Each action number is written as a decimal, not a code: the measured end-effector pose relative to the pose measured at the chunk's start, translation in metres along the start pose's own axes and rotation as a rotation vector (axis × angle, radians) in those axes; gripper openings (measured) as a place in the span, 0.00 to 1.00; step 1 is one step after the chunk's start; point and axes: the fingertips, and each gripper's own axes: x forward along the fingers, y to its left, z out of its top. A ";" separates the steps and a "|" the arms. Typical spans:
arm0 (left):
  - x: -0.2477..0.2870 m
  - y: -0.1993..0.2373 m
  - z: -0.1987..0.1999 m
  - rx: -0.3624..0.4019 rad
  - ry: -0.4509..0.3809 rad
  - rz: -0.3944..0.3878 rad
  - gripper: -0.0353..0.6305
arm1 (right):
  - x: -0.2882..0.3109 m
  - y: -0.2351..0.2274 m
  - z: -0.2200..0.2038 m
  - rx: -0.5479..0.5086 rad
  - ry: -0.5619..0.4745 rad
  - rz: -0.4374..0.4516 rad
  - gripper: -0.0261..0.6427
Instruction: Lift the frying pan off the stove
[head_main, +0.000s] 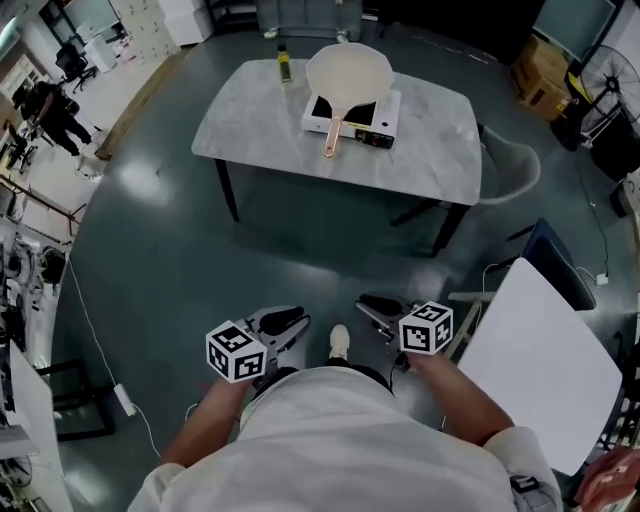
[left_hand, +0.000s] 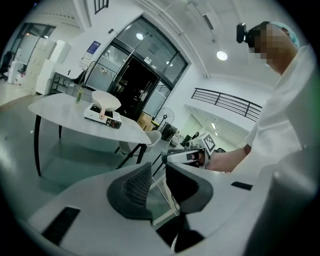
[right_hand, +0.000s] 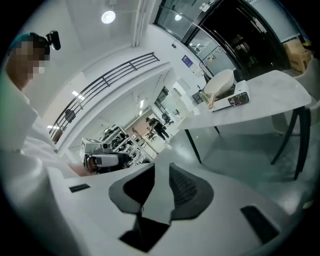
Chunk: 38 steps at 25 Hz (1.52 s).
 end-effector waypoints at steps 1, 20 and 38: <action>0.008 0.005 0.008 0.002 0.001 0.002 0.18 | 0.003 -0.011 0.009 0.009 -0.003 0.003 0.19; 0.094 0.178 0.120 -0.094 0.029 -0.104 0.29 | 0.097 -0.163 0.177 0.244 -0.111 -0.090 0.33; 0.222 0.303 0.187 -0.351 0.104 -0.229 0.46 | 0.199 -0.308 0.335 0.468 -0.149 -0.037 0.51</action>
